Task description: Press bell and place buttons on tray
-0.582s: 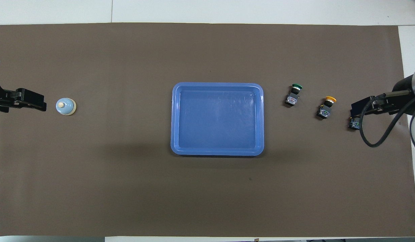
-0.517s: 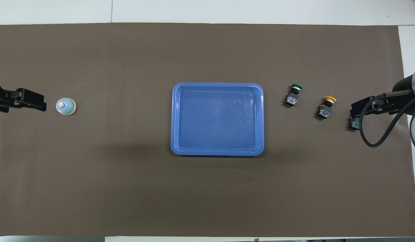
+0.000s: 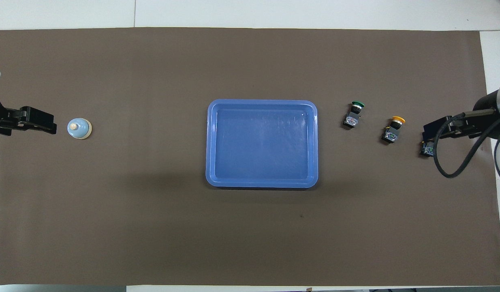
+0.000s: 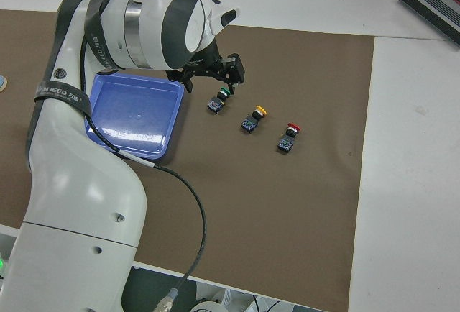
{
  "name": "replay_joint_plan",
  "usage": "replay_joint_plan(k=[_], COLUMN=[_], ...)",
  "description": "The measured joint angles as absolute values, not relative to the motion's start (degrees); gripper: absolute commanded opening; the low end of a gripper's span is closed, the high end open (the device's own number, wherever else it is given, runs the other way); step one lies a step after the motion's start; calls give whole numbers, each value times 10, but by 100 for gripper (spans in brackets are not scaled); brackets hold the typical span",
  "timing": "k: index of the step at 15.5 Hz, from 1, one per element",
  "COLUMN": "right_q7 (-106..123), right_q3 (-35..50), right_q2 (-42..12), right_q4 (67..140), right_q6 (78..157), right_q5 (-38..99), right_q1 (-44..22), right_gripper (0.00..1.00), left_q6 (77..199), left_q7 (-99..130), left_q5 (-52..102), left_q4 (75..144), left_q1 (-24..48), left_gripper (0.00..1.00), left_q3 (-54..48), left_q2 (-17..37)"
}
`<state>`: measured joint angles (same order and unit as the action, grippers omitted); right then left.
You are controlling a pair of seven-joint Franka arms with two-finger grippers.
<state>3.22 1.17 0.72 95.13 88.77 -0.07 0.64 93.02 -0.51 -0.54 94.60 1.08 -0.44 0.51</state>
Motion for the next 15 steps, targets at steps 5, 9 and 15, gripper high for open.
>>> replay_joint_plan(k=[5, 9, 15], right_q7=[32, 32, 32], right_q3=[12, 12, 12], right_q2=[7, 7, 7], right_q4=[951, 951, 951], right_q6=[888, 888, 888], right_q5=[-1, -1, -1], right_q1=[6, 6, 6], right_gripper=[100, 100, 100], left_q6=[993, 1083, 1233], left_q7=[-17, -54, -66], left_q5=[-6, -6, -6], left_q4=[986, 1014, 1067], left_q1=[-24, -60, -79], left_gripper=[0, 0, 0], left_q3=[1, 2, 2], left_q2=[8, 61, 132])
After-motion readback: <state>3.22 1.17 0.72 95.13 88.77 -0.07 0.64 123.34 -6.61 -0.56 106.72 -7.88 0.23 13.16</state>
